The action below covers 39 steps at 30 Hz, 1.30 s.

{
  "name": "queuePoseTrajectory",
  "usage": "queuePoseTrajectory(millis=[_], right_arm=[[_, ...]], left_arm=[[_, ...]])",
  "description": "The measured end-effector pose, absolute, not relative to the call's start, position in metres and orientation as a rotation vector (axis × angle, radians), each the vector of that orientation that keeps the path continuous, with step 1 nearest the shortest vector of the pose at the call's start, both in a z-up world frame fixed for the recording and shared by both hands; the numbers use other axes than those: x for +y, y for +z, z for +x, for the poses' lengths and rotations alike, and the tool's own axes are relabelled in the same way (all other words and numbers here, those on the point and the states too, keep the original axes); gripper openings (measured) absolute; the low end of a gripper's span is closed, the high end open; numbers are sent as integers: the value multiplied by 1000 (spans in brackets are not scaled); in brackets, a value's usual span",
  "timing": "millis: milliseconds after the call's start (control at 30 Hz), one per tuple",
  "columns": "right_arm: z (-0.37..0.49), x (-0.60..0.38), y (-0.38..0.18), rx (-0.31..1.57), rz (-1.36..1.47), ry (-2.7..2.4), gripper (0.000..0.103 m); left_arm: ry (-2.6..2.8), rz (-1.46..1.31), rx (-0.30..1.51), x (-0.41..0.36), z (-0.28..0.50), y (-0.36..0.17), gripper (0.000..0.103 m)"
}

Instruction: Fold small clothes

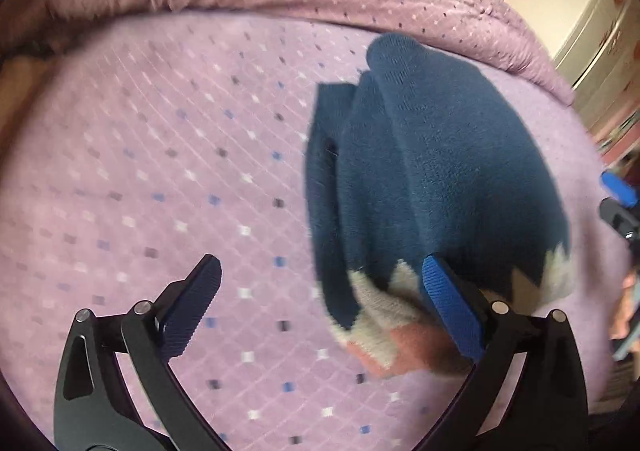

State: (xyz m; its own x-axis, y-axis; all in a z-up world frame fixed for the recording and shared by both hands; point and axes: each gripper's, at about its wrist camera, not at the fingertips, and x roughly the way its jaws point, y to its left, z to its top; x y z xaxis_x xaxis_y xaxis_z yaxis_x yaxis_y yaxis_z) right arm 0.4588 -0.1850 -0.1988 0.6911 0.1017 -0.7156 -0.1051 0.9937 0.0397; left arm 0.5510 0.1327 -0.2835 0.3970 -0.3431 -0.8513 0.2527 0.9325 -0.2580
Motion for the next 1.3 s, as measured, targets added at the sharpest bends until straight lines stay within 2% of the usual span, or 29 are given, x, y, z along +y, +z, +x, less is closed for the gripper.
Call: queuePoseTrajectory(millis=[233,500,600,800,1033,1167,1300], right_arm=[[461,-205,-208,824,-11,57,96],[464,-209,-222,855,-26,53,96],[468,-223,-228,875,80,57,96],[479,-259,-246,908,341,77,96],[513,-300,-326,1082,945,261,96],[525,-282,-351,1137,1026,361,102],[529,-273,-352,1107,1000,382,102]], left_arm=[[-636,-660,1214,148,582,-343,100],[-712,-790,1235,140,587,-368,100],[-790,-860,1256,132,593,-370,100],[-803,-688,1322,87,592,-366,100],[-801,-679,1334,81,588,-363,100],[-799,-678,1337,79,586,-361,100],[-786,-665,1350,68,588,-357,100]])
